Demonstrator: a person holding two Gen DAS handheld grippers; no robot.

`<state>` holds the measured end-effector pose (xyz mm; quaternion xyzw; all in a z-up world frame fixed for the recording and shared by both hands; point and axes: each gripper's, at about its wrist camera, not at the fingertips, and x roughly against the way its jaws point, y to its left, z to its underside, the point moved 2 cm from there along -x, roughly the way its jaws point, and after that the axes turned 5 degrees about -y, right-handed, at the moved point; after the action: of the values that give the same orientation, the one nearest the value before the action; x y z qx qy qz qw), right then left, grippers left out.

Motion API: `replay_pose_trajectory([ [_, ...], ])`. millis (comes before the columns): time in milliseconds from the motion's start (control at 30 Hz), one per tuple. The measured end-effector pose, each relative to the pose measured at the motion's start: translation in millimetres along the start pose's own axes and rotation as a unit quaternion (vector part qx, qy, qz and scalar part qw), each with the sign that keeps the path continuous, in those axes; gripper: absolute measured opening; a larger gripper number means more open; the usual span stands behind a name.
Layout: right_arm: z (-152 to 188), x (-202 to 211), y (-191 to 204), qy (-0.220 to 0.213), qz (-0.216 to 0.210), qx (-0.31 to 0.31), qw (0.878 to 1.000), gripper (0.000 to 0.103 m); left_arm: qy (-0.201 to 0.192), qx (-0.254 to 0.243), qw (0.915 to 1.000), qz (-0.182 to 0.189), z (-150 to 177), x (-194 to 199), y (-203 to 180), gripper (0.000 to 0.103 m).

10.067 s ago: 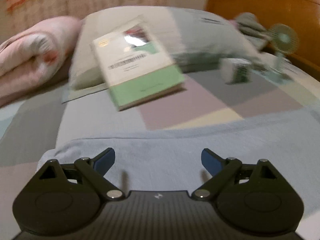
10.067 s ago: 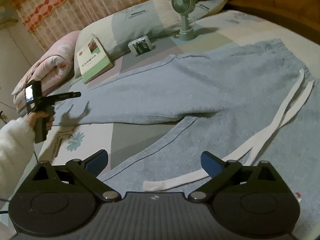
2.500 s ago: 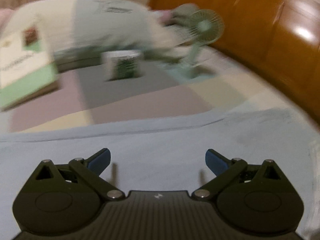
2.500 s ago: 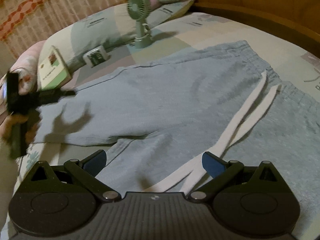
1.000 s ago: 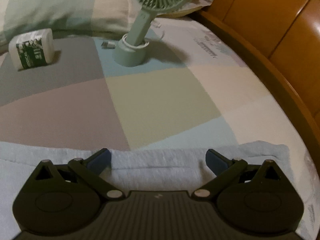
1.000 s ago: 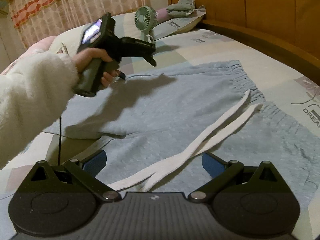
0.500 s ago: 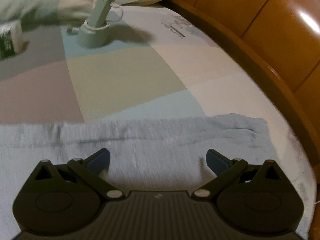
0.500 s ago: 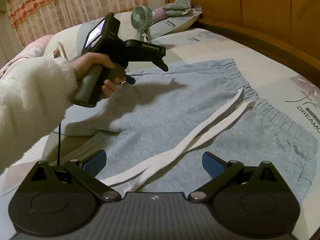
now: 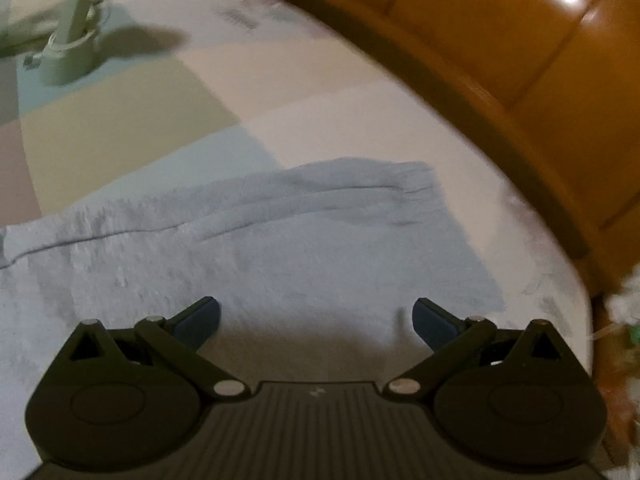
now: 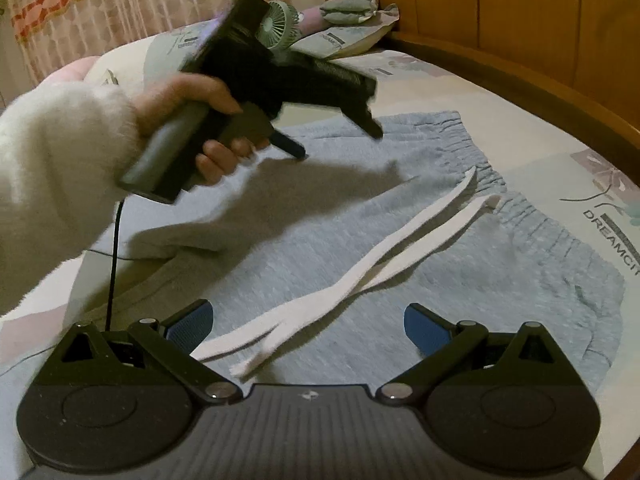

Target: Fold clothes

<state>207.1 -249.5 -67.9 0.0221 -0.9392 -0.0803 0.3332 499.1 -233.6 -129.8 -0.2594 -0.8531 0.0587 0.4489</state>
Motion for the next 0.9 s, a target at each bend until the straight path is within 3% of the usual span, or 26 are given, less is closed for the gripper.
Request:
replay_pose_trajectory([
  [200,0.4,2.8,-3.5,-0.001,-0.003,-0.007,1.0,0.103,-0.007,-0.021,0.9994,-0.025,-12.1,2.3,-15.7,0.101],
  [333,1.2,6.0,-3.5,-0.006,0.001,-0.006,1.0,0.103,-0.006,-0.109,0.9933,-0.038,-1.5,11.5,-43.5,0.102],
  [433,2.4,6.3,-4.5,-0.005,0.004,-0.001,1.0,0.103,0.005,-0.144,0.9875,-0.064,3.1,-4.7,-51.2,0.102],
  [567,2.5,5.9,-7.4,-0.006,0.017,0.003,1.0,0.103,0.005,-0.139,0.9863,-0.09,3.1,-30.6,-48.2,0.103],
  [667,-1.0,5.2,-9.1,-0.008,0.011,-0.015,1.0,0.103,0.016,-0.136,0.9864,-0.091,-2.5,-25.9,-52.4,0.101],
  [767,-1.8,2.5,-10.4,-0.003,-0.019,-0.046,0.999,0.103,0.012,-0.132,0.9882,-0.076,-11.3,5.2,-47.3,0.101],
  [900,-1.3,-5.3,-9.8,0.003,-0.037,-0.074,0.997,0.103,-0.01,-0.117,0.989,-0.091,-21.8,53.5,-25.4,0.102],
])
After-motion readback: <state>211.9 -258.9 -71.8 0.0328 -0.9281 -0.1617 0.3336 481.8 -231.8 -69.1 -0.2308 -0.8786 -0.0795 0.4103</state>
